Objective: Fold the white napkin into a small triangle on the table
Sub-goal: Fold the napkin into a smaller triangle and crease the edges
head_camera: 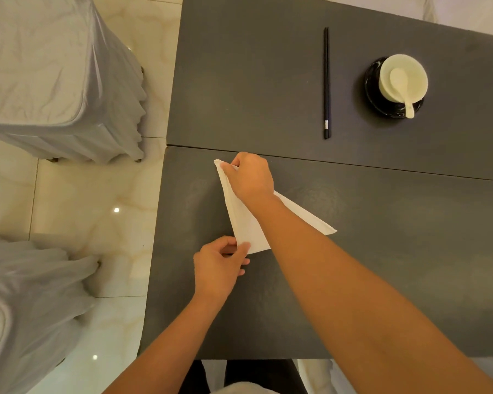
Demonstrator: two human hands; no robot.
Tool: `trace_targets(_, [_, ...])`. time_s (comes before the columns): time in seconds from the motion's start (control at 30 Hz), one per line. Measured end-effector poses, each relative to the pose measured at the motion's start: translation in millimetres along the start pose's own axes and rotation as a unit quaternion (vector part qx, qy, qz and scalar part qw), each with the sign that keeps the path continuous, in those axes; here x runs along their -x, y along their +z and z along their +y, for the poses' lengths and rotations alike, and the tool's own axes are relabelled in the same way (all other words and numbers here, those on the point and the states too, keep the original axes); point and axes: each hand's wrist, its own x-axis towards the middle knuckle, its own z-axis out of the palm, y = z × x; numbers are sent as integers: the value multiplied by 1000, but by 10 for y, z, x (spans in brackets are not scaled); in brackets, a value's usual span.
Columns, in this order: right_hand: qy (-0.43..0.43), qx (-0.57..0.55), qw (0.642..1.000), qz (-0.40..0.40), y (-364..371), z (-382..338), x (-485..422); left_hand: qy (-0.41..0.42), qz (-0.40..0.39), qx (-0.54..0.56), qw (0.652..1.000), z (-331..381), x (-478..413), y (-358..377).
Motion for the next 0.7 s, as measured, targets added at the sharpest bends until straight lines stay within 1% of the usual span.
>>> trace_targets(0.07, [2,3,1000,-4,-1,-5,-7,25,33,0,999,-35,70,52])
trace_targets(0.13, [5,5,1000,-2,5,4,0,16,56,20,998,-65,105,70])
trace_targets(0.23, [5,12,1000,19,30,33,25,-6,60,21,998,-87,113,36])
trace_targets(0.33, [0,2,999,33,39,48,41,-7,68,-16,998,-115,104,6])
trace_targets(0.47, [-21,3,1000,24,1,21,103,9,70,-65,995,-90,87,34])
trace_targets(0.5, [-41,15,998,35,-23,26,159,2,67,-63,996,-70,81,45])
trace_targets(0.57, [-110,36,988,104,-75,105,373,-23,65,-49,996,-29,61,52])
trace_targets(0.63, [-182,4,967,177,-81,306,726,-43,60,-40,996,-6,36,35])
trace_targets(0.67, [-216,7,959,185,-35,456,944,-48,57,-38,996,2,24,21])
trace_targets(0.7, [-245,29,956,162,32,620,1181,-48,55,-42,996,6,16,5])
